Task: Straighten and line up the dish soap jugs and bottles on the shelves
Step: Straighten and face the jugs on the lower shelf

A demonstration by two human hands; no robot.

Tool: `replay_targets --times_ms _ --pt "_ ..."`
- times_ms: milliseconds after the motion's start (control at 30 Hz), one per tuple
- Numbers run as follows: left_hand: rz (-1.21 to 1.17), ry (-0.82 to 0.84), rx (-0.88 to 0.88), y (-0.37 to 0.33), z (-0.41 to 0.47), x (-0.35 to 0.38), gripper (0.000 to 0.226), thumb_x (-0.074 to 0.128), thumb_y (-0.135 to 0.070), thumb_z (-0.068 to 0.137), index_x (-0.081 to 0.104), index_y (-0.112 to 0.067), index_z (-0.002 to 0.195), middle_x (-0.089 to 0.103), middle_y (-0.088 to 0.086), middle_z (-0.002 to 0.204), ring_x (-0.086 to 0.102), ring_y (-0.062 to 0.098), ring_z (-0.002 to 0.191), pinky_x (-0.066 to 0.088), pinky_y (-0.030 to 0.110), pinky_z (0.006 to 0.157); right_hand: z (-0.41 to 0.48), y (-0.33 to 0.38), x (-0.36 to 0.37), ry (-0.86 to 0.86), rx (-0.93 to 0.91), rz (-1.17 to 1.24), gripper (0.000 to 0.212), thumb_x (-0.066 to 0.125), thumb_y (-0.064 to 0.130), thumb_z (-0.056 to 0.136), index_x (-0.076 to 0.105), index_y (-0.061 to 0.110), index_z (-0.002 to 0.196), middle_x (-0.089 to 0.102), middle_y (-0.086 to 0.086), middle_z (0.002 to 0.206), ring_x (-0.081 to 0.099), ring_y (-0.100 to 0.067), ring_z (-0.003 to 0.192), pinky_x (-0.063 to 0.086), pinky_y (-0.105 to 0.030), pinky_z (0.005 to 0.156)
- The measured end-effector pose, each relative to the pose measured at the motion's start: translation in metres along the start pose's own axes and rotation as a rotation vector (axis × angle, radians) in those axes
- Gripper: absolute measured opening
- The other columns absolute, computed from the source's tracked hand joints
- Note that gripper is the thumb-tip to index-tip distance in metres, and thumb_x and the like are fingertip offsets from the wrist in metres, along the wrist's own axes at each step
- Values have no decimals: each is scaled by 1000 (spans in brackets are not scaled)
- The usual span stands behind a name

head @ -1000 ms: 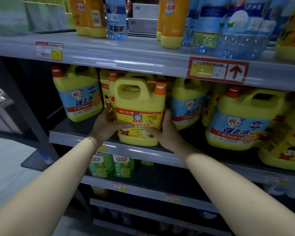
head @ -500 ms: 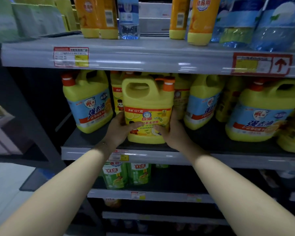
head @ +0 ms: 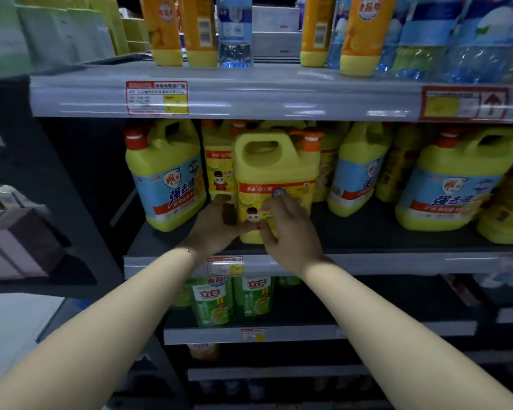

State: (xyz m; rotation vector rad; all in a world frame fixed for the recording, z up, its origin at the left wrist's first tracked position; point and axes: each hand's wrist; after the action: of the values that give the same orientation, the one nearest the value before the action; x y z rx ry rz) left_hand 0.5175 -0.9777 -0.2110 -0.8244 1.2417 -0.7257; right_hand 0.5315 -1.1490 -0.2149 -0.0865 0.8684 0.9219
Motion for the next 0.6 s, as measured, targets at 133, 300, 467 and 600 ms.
replay_targets --times_ms 133,300,467,600 --pt "468 -169 -64 11 -18 -48 32 69 -42 83 66 -14 99 67 1 100 61 18 92 49 29 77 24 27 -4 382 -197 -11 18 55 16 90 58 9 105 55 -10 105 52 -27 91 40 -33 70" --pt "406 -447 -262 24 -19 -97 61 78 -45 75 46 -8 111 58 14 119 59 34 106 49 37 80 48 52 2 594 -329 -116 15 48 25 94 54 13 101 52 -2 102 44 -17 80 30 -29 62" --pt "-117 -479 -245 41 10 -110 114 95 -37 48 26 -11 135 44 6 132 51 24 119 46 47 100 63 62 13 608 -345 -117 14 49 25 93 55 13 96 50 0 93 48 -19 77 33 -30 62" --pt "-369 -500 -152 42 23 -104 84 91 -11 58 45 -13 128 62 0 115 62 23 107 53 49 91 70 61 19 547 -264 -22 17 53 27 91 58 15 103 57 -1 104 55 -20 88 44 -31 68"
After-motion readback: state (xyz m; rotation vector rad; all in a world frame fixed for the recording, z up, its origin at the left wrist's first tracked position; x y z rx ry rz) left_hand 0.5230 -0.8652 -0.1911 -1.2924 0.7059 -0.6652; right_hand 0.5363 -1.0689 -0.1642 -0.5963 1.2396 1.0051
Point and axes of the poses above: each hand's wrist, its own z-axis towards the middle knuckle, its own x-axis out of the palm, y = z × x
